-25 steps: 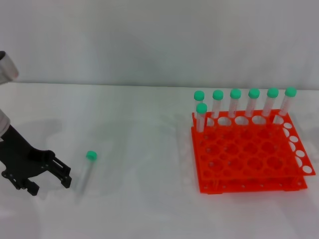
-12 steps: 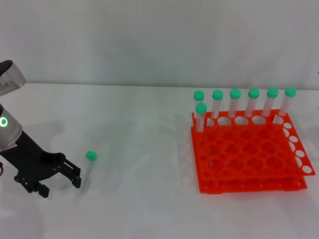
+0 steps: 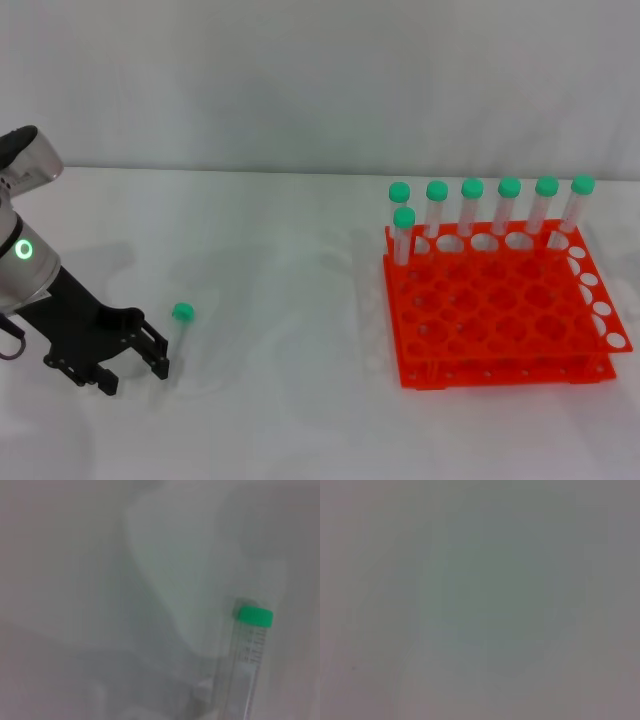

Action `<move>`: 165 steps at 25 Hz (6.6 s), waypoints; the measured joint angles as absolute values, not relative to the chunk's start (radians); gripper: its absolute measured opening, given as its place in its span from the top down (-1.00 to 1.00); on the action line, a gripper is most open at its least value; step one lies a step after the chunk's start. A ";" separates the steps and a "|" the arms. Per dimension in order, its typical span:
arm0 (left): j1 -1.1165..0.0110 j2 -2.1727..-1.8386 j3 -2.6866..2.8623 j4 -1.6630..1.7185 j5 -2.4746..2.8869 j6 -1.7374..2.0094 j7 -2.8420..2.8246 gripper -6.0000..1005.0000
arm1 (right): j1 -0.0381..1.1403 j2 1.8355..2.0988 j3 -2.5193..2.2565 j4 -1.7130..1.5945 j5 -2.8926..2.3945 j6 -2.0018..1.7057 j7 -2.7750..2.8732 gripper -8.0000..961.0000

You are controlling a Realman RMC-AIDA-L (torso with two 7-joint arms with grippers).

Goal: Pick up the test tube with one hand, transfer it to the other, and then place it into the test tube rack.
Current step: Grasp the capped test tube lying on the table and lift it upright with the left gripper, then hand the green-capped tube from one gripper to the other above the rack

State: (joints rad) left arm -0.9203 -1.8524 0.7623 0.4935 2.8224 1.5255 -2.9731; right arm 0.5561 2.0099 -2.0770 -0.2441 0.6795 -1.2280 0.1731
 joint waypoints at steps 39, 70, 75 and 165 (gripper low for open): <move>-0.920 -1.891 0.767 0.448 2.822 1.397 -2.935 0.00 | 0.557 2.019 -2.075 -0.239 0.679 -1.227 0.173 -0.81; -0.947 -1.885 0.772 0.390 2.830 1.390 -2.914 0.11 | 0.557 2.020 -2.077 -0.246 0.680 -1.231 0.173 -0.81; -0.945 -1.883 0.774 0.388 2.833 1.393 -2.910 0.36 | 0.552 2.020 -2.076 -0.246 0.680 -1.234 0.173 -0.81; -0.667 -2.077 1.009 0.558 1.689 1.371 -1.318 0.58 | 0.707 1.899 -1.896 -0.242 -0.376 -1.418 1.187 -0.76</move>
